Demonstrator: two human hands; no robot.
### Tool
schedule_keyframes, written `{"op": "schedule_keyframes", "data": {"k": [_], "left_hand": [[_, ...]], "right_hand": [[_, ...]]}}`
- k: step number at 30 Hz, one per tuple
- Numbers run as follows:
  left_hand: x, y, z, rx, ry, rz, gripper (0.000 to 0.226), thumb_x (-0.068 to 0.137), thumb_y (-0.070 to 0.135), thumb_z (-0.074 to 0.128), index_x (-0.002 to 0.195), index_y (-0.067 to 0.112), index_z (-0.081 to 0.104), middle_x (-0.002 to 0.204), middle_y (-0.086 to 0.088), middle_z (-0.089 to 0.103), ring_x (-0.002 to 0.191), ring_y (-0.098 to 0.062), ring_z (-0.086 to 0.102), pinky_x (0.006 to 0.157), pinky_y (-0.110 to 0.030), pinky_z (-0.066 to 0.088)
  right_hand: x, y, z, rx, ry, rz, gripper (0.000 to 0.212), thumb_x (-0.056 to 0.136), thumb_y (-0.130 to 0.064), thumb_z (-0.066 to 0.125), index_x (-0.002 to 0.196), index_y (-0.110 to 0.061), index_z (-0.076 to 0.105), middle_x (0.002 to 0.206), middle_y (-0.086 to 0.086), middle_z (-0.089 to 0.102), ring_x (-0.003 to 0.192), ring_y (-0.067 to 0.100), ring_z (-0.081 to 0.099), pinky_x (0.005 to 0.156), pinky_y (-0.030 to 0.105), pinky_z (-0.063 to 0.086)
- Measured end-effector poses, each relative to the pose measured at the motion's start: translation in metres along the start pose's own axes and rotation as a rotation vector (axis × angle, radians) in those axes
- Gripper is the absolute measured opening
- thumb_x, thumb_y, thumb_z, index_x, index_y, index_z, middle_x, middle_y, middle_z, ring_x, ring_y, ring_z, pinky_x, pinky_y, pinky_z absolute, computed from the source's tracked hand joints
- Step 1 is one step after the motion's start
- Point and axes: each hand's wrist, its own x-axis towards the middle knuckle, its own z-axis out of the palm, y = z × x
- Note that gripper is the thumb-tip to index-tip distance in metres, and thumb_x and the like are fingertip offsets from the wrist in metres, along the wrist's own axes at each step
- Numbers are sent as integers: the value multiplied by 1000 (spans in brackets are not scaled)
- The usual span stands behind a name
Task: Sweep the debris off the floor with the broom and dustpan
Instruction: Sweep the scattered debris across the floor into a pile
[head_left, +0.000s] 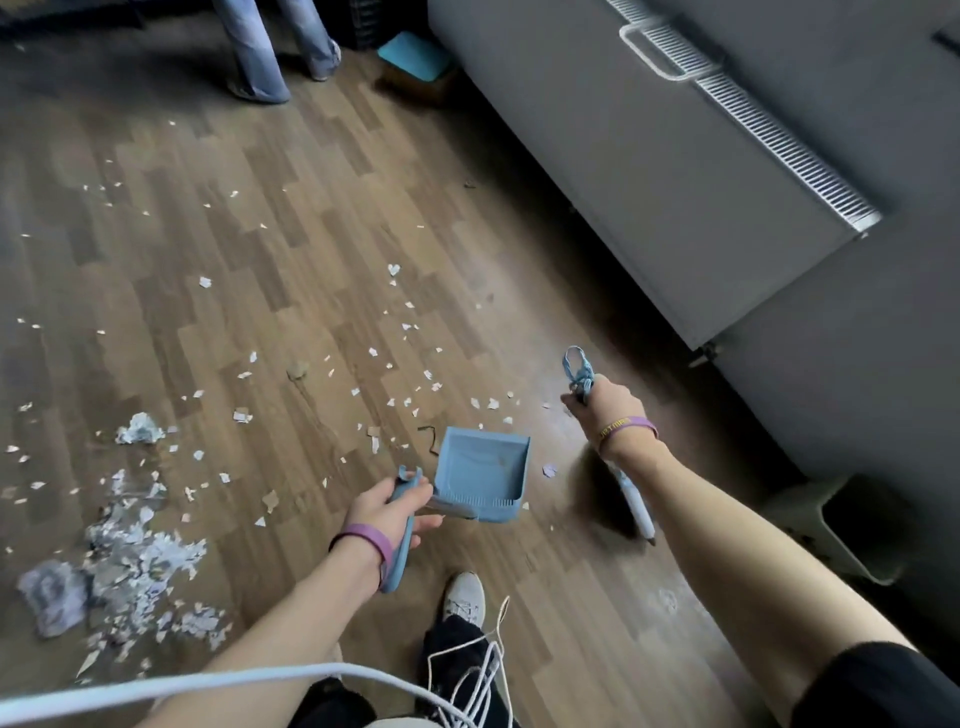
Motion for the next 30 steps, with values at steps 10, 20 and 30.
{"op": "schedule_keyframes", "data": {"k": [10, 20, 30], "left_hand": [[18, -14, -50, 16, 80, -31, 9, 88, 20, 64, 97, 23, 63, 99, 7, 67, 84, -20, 71, 65, -29, 48], [25, -13, -213, -10, 200, -45, 13, 89, 12, 62, 100, 19, 64, 95, 6, 67, 81, -21, 70, 61, -27, 47], [5, -15, -413, -161, 440, -30, 17, 88, 0, 56, 85, 16, 62, 84, -1, 67, 44, -10, 65, 35, -12, 36]], "right_hand": [[9, -64, 80, 9, -258, -118, 23, 80, -29, 50, 63, -21, 37, 62, 0, 47, 69, 28, 51, 63, 28, 36], [-51, -272, 163, 41, -277, -298, 21, 84, -30, 50, 92, -15, 62, 94, 15, 67, 90, 38, 61, 71, 32, 42], [-149, -525, 238, 203, -359, -466, 19, 82, -27, 51, 90, -14, 62, 93, 17, 68, 88, 39, 60, 67, 29, 38]]}}
